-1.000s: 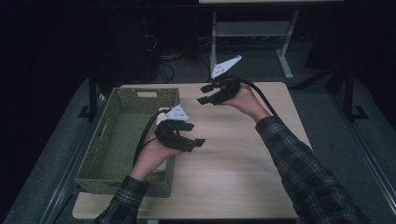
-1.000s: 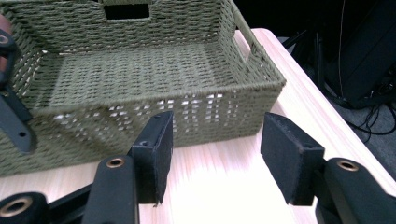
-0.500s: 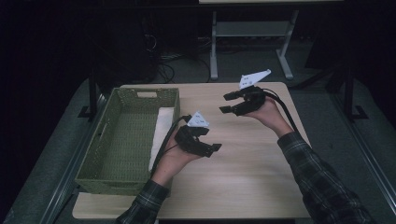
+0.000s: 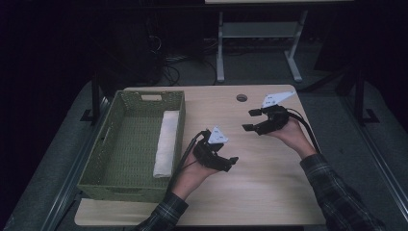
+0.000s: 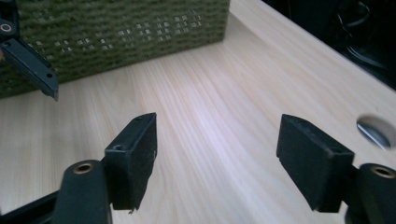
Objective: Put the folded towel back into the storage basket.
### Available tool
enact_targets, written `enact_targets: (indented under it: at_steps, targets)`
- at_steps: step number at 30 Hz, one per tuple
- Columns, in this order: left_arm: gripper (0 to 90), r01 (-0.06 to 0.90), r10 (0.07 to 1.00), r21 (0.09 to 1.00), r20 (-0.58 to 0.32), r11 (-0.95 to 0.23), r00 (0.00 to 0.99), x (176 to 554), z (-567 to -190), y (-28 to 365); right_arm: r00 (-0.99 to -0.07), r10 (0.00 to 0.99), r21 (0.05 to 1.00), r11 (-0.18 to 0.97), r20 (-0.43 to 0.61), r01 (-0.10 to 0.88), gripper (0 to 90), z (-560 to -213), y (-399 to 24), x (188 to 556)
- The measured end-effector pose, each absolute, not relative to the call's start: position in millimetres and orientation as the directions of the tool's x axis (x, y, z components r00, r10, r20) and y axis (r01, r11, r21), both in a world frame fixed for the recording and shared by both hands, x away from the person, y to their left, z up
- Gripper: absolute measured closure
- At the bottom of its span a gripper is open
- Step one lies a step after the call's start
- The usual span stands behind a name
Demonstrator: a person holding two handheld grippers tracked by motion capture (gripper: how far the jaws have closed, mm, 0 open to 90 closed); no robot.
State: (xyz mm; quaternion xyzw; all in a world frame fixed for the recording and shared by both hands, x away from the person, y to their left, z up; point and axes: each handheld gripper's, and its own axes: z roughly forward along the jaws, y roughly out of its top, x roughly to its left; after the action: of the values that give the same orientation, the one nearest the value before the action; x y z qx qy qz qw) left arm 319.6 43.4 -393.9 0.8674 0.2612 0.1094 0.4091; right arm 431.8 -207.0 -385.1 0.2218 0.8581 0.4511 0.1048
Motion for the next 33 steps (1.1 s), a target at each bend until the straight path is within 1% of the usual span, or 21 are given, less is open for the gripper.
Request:
enact_targets:
  at_steps: [2, 5, 8, 14, 18, 22, 23, 26, 28, 31, 33]
  targets:
    - [21.6, 0.376, 0.550, 0.765, -0.035, -0.523, 0.835, 318.6, -400.6, 41.3, -0.871, 0.490, 0.822, 0.487, 0.023, 0.296, 27.1, -391.9, -213.1, 427.2]
    - [20.5, 0.393, 0.550, 0.756, -0.053, -0.523, 0.834, 317.1, -411.3, 38.8, -0.863, 0.505, 0.814, 0.492, 0.023, 0.309, 26.1, -403.0, -220.3, 421.2]
    - [17.5, 0.393, 0.547, 0.743, -0.044, -0.542, 0.836, 315.3, -421.7, 36.7, -0.854, 0.520, 0.812, 0.486, 0.030, 0.324, 26.1, -413.7, -227.6, 414.0]
    - [14.5, 0.391, 0.547, 0.724, -0.023, -0.568, 0.837, 314.2, -440.6, 35.7, -0.837, 0.547, 0.794, 0.496, 0.029, 0.351, 25.1, -431.8, -238.8, 395.9]
    - [14.1, 0.385, 0.550, 0.694, 0.020, -0.609, 0.835, 315.3, -449.7, 36.6, -0.824, 0.564, 0.794, 0.475, 0.056, 0.379, 23.6, -440.2, -248.4, 383.5]
    - [13.7, 0.403, 0.565, 0.682, 0.018, -0.610, 0.825, 316.8, -455.1, 39.6, -0.807, 0.585, 0.774, 0.471, 0.086, 0.424, 22.3, -451.3, -257.1, 375.1]
    - [13.7, 0.404, 0.568, 0.683, 0.020, -0.609, 0.822, 316.8, -456.3, 40.0, -0.803, 0.588, 0.767, 0.473, 0.092, 0.434, 20.8, -455.4, -259.2, 372.7]
    - [13.6, 0.402, 0.573, 0.673, 0.040, -0.621, 0.818, 317.7, -460.5, 40.7, -0.789, 0.609, 0.743, 0.492, 0.079, 0.454, 19.8, -461.1, -262.0, 366.4]
    - [13.5, 0.414, 0.577, 0.665, 0.032, -0.622, 0.816, 319.1, -463.6, 41.6, -0.776, 0.627, 0.735, 0.499, 0.060, 0.460, 19.4, -464.3, -264.8, 362.1]
    - [13.2, 0.417, 0.581, 0.657, 0.039, -0.628, 0.813, 318.9, -467.9, 41.1, -0.763, 0.643, 0.724, 0.496, 0.064, 0.480, 16.0, -469.8, -269.5, 359.1]
    - [13.0, 0.416, 0.577, 0.656, 0.038, -0.630, 0.816, 317.9, -470.1, 39.1, -0.744, 0.666, 0.713, 0.499, 0.048, 0.493, 14.9, -473.2, -270.6, 356.7]
